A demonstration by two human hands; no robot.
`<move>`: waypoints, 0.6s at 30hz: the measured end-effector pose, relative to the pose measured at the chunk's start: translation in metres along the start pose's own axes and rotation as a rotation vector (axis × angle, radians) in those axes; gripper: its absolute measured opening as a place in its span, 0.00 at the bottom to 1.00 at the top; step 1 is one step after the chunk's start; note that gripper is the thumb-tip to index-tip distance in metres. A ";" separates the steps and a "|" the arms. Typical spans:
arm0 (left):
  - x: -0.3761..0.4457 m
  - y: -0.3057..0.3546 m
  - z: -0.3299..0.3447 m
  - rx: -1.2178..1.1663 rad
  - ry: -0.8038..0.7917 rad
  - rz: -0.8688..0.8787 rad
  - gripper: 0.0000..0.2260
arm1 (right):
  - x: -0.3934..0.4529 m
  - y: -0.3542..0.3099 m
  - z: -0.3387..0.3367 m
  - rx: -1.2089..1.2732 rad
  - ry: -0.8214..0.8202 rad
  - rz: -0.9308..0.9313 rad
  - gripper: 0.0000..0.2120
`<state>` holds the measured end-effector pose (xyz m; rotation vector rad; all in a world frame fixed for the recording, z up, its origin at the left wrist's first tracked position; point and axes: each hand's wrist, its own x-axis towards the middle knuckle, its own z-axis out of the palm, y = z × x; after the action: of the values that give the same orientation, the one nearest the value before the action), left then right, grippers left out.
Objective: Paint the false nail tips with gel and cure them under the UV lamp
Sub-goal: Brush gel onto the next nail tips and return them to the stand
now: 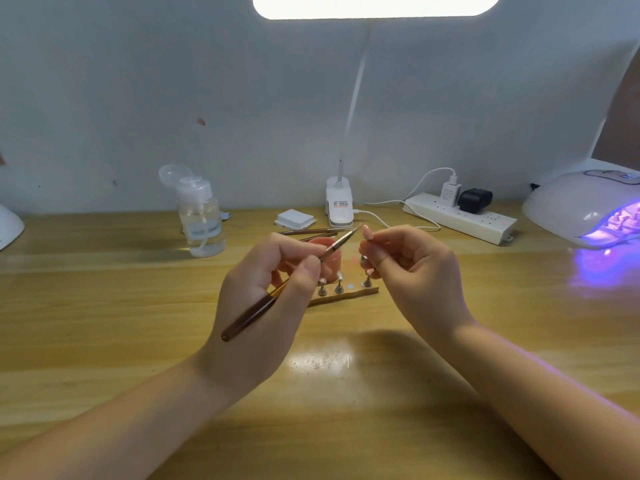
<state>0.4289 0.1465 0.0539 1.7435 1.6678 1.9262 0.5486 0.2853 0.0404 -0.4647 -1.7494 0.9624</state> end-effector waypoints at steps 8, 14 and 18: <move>0.000 -0.003 0.000 -0.021 -0.035 -0.023 0.08 | -0.001 0.000 -0.001 -0.047 -0.009 -0.009 0.05; 0.001 -0.003 0.002 -0.067 0.015 -0.084 0.04 | -0.001 0.000 0.000 -0.014 -0.019 0.023 0.05; 0.003 -0.003 0.003 -0.175 0.009 -0.137 0.06 | -0.001 0.000 0.000 0.028 -0.036 0.042 0.04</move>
<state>0.4285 0.1518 0.0530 1.5200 1.5246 1.9551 0.5488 0.2842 0.0401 -0.4699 -1.7623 1.0299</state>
